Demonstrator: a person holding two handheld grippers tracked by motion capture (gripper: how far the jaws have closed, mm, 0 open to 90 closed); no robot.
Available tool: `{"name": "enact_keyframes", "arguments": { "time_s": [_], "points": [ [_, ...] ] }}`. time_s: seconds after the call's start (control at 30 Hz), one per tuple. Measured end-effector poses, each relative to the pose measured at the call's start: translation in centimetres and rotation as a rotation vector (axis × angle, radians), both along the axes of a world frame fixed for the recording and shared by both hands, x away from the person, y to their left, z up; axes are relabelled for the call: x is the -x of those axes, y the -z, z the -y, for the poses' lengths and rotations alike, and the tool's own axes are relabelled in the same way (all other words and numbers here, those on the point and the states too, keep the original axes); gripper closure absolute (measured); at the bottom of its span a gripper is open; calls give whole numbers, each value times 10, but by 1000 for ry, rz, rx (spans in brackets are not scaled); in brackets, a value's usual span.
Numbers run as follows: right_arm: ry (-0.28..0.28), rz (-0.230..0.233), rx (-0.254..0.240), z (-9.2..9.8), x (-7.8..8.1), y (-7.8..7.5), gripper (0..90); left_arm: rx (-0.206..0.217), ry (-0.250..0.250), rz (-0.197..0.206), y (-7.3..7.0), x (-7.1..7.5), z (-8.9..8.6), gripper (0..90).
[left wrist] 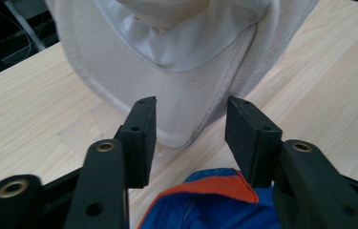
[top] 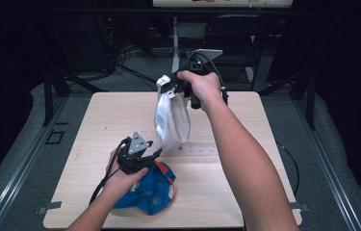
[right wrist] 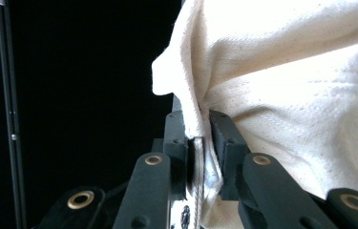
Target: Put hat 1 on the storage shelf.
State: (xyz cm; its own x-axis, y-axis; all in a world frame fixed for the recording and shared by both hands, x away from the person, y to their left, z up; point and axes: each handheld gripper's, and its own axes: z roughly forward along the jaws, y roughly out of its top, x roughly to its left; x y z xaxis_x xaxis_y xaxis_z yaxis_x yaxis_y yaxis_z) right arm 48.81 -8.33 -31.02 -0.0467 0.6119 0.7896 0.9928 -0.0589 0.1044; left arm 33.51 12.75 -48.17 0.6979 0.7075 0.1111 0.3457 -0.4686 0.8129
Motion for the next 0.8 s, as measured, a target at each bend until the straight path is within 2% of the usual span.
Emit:
{"name": "enact_keyframes", "arguments": {
  "time_s": [0.03, 0.23, 0.37, 0.47, 0.53, 0.6, 0.63, 0.7, 0.73, 0.8],
  "points": [
    [-2, 4, 10, -1, 1, 0, 787, -7, -7, -2, 3, -1, 6, 573],
    [-9, 11, 21, -1, 5, -2, 787, -8, -9, -9, 4, -2, 11, 590],
    [-7, 14, 23, 0, 6, -3, 787, -5, 11, -24, 3, 1, 10, 547],
    [-7, 17, 22, 1, 6, -3, 787, 6, 23, -18, 3, 4, 11, 513],
    [-8, 15, 22, 0, 6, -3, 787, -16, 19, -21, 4, 3, 15, 517],
    [-11, 16, 22, 0, 7, -3, 787, -46, 0, -26, 6, -1, 18, 546],
    [-12, 17, 23, -1, 7, -4, 787, -61, -15, -38, 9, -4, 18, 616],
    [-12, 16, 25, 0, 8, -4, 787, -68, -18, -50, 10, -5, 17, 698],
    [-12, 16, 25, 0, 8, -4, 787, -65, -16, -59, 11, -6, 15, 698],
    [-14, 15, 29, 0, 8, -4, 787, -54, -19, -50, 12, -6, 11, 758]
  ]
}}
